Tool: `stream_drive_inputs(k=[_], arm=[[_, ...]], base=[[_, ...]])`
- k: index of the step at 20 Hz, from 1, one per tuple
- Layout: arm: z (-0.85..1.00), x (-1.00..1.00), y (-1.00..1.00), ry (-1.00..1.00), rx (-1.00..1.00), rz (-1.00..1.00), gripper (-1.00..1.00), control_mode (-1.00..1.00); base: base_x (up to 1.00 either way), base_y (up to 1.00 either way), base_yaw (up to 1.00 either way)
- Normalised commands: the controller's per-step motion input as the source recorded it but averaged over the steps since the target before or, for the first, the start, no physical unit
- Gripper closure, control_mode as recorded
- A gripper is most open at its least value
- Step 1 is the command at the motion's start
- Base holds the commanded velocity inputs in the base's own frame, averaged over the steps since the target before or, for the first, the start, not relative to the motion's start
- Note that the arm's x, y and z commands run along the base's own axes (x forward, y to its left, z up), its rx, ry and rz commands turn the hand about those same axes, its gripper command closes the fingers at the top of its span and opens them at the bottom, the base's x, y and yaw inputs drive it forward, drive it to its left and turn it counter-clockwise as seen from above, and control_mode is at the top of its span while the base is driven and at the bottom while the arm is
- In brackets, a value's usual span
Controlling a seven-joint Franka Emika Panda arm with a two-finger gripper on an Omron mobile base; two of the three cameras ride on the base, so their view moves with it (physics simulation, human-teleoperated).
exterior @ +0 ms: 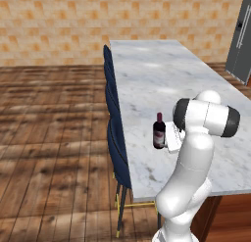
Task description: Get the candle and the wine from the cabinet and move them to the dining counter.
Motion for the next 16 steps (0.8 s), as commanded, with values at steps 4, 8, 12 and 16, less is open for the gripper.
stream_drive_inputs(k=[4, 8, 12, 16], arm=[[-0.24, 0.30, 0.00, -0.02, 0.00, 0.00, 1.00, -1.00], [-0.22, 0.31, 0.00, 0.00, 0.00, 0.00, 1.00, -1.00], [-0.30, 0.22, 0.00, -0.02, 0.00, 0.00, 1.00, -1.00], [-0.40, 0.07, 0.06, -0.10, 0.00, 0.00, 1.00, -1.00]], base=[[0.00, 0.00, 0.00], [0.00, 0.00, 0.00], [0.00, 0.00, 0.00], [0.00, 0.00, 0.00]])
